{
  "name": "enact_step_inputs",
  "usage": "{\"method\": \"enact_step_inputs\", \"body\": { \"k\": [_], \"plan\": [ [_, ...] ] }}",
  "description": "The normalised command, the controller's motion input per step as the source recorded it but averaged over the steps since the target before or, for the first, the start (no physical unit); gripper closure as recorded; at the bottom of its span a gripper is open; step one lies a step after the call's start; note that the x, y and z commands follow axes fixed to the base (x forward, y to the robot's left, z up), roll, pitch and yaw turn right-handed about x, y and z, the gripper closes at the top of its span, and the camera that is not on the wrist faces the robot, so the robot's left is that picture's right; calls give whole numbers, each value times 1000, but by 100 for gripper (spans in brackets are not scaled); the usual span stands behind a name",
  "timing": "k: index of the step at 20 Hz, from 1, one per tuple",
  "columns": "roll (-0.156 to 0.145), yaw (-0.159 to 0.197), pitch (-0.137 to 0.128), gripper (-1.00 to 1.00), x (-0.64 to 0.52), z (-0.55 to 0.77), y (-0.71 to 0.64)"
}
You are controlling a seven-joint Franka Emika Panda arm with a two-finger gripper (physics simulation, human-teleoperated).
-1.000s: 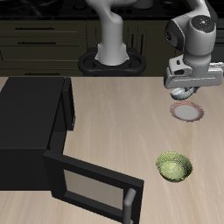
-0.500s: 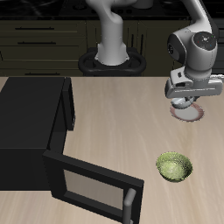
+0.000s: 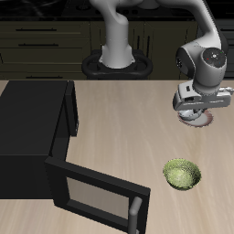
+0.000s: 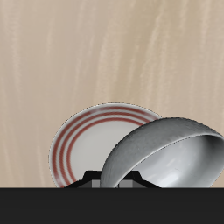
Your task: Place the white bowl on the plate
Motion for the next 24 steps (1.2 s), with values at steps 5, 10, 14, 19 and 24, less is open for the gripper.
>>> {"method": "enact_step_inputs", "body": {
  "k": [5, 10, 14, 19, 24],
  "plan": [
    [25, 9, 28, 100, -188, -210, 61],
    [161, -60, 150, 100, -165, -411, 153],
    [83, -33, 36, -100, 37, -11, 15],
    [28, -1, -29, -100, -43, 101, -25],
    [50, -13, -60, -100, -119, 297, -169]
  ]
}}
